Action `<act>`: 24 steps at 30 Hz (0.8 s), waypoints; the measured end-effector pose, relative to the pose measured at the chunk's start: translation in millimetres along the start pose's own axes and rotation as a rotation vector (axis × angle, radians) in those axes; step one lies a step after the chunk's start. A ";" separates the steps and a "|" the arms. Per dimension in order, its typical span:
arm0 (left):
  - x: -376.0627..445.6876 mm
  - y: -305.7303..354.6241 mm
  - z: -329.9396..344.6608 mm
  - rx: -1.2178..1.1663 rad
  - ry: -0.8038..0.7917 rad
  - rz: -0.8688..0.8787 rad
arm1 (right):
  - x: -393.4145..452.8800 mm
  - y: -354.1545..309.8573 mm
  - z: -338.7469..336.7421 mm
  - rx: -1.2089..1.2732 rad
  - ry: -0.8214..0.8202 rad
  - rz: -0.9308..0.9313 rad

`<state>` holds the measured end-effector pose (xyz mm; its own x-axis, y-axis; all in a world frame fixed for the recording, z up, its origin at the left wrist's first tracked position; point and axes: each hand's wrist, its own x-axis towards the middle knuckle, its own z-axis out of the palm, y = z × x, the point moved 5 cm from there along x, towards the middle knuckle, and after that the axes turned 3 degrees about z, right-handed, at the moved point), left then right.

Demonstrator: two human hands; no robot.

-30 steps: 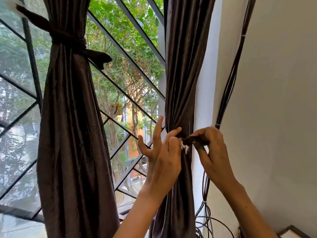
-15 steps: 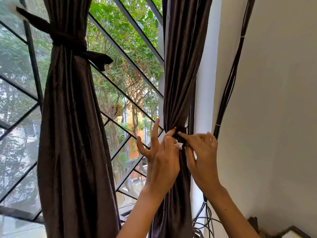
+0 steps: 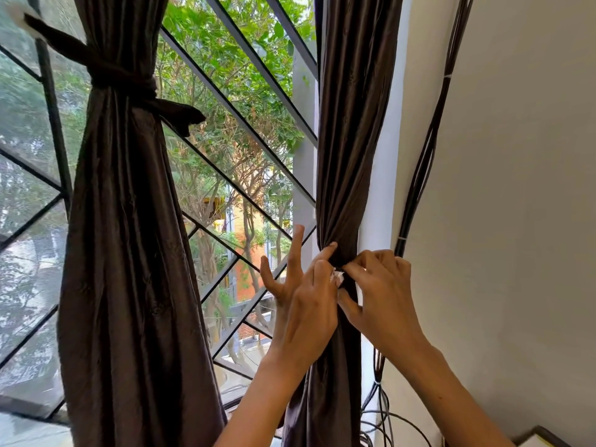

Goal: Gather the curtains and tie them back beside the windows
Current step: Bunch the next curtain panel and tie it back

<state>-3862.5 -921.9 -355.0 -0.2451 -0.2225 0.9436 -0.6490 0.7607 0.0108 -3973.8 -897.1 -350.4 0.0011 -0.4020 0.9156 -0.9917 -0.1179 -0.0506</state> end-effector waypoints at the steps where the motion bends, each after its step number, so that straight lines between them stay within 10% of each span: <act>1: 0.1 1.5 -0.1 0.001 0.000 0.003 | 0.8 0.7 0.4 -0.028 -0.020 -0.006; 24: 2.5 -2.0 8.4 -0.279 0.109 -0.135 | -17.2 15.0 -1.1 0.539 0.208 0.195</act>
<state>-3867.9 -929.1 -355.4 -0.0820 -0.2778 0.9571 -0.4446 0.8697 0.2143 -3988.9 -891.0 -366.6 -0.2532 -0.2831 0.9251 -0.7662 -0.5252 -0.3704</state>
